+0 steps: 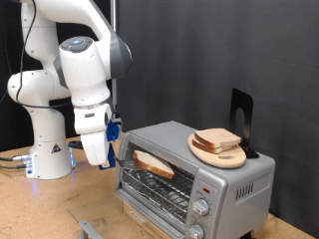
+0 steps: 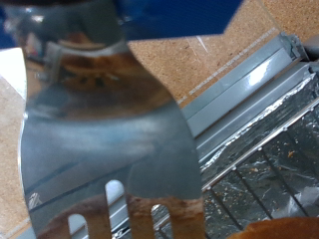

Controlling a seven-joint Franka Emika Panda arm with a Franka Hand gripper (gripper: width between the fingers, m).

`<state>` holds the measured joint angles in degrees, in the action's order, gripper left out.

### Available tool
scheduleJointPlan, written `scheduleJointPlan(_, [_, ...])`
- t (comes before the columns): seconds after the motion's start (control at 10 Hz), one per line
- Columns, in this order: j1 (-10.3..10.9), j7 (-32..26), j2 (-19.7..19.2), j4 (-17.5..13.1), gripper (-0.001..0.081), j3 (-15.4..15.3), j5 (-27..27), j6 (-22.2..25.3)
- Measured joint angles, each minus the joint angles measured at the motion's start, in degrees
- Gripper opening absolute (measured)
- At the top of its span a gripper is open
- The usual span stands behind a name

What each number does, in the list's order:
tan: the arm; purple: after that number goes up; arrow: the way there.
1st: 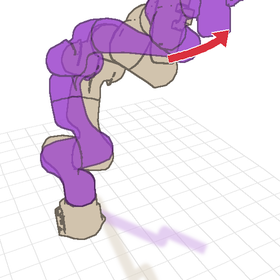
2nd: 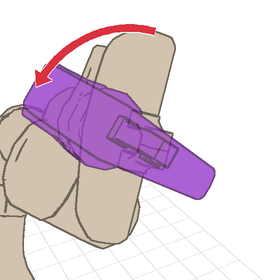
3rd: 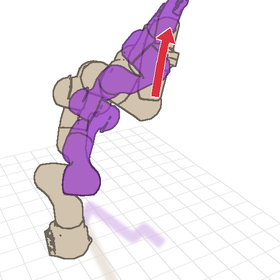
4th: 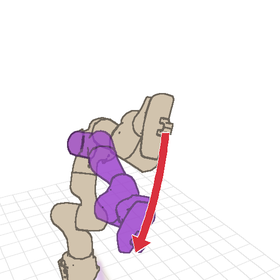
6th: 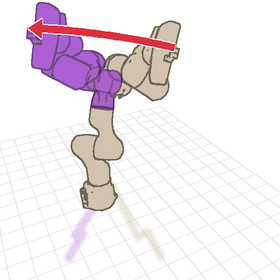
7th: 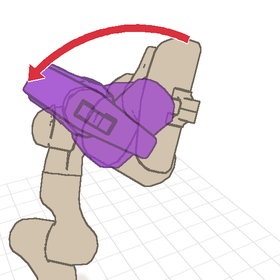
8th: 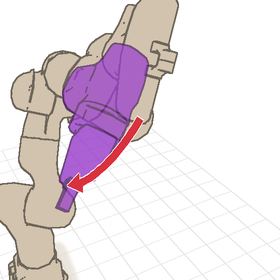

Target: Make a piece of toast with the oven

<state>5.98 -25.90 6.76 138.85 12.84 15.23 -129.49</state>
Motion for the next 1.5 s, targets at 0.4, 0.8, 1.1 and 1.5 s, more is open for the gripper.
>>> scheduleJointPlan(0.4, [0.6, 3.1, -1.0, -0.3, 0.0325, -2.0, -0.7, -0.1])
scheduleJointPlan(0.8, [1.0, 4.7, -1.0, 1.3, 0.0325, -4.2, -1.2, -1.4])
scheduleJointPlan(1.1, [1.0, 6.2, -1.1, 2.4, 0.0325, -5.4, -1.4, -3.1])
scheduleJointPlan(1.5, [0.7, 8.0, -2.5, 3.3, 0.0325, -5.8, -4.3, -3.9])
